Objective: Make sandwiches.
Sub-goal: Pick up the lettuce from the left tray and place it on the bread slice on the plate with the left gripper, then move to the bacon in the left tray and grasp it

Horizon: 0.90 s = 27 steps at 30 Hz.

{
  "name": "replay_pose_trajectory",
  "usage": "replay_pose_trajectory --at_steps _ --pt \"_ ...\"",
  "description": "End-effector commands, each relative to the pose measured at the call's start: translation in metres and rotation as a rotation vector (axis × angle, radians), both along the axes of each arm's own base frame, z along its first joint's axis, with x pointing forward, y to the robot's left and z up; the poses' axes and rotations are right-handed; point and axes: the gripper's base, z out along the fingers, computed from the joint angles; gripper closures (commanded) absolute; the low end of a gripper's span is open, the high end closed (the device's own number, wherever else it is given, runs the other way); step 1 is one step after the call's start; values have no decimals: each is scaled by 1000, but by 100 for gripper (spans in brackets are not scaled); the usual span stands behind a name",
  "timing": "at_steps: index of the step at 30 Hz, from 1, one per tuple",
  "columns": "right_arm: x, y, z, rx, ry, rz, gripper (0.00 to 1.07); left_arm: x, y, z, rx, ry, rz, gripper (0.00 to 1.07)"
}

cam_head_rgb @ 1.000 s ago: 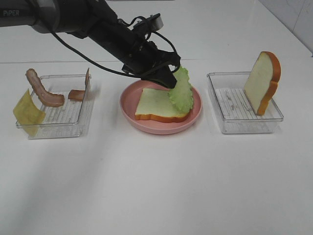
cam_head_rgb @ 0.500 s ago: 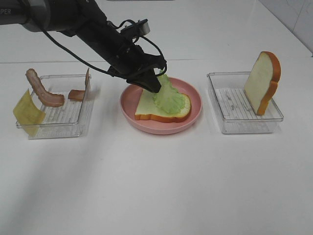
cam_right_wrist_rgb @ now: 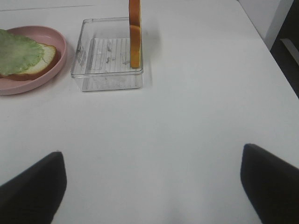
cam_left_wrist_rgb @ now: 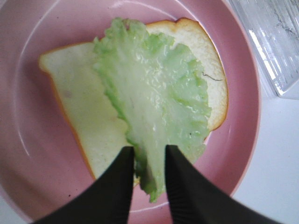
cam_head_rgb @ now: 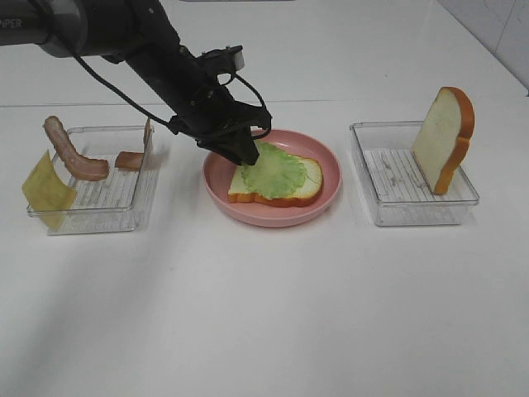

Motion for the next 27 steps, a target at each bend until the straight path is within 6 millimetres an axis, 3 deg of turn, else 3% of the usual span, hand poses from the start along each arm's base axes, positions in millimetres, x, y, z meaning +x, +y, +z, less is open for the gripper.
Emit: replay_pose_trajectory --at_steps 1,2,6,7,9,10,13,15,18,20,23,27 --pt "-4 -1 0 -11 -41 -5 13 1 -1 6 -13 -17 13 24" --pt "-4 -1 0 -11 -41 -5 13 -1 0 14 -5 -23 4 5" --pt "-4 -1 0 -11 -41 -5 13 -4 3 28 23 -45 -10 5" --pt "-4 -1 0 -11 -41 -5 13 -6 6 41 42 -70 -28 5" --pt "-4 -1 0 -11 -41 -5 13 -8 8 48 54 -80 -38 5" --pt "-4 -1 0 -11 -41 -5 13 -13 10 65 57 -99 -52 5" --pt "-4 -1 0 -11 -41 -5 13 -15 12 74 61 -107 -59 5" --pt "-4 -1 0 -11 -41 -5 13 -26 20 98 116 -118 -81 5" --pt "-4 -1 0 -11 -41 -5 13 -28 25 101 146 -107 -70 5" --pt "-4 -1 0 -11 -41 -5 13 -31 47 105 312 -29 -19 5" --pt "-4 -1 0 -11 -41 -5 13 -29 64 108 448 -6 34 5" --pt "-4 -1 0 -11 -41 -5 13 -22 77 112 476 -25 89 6"
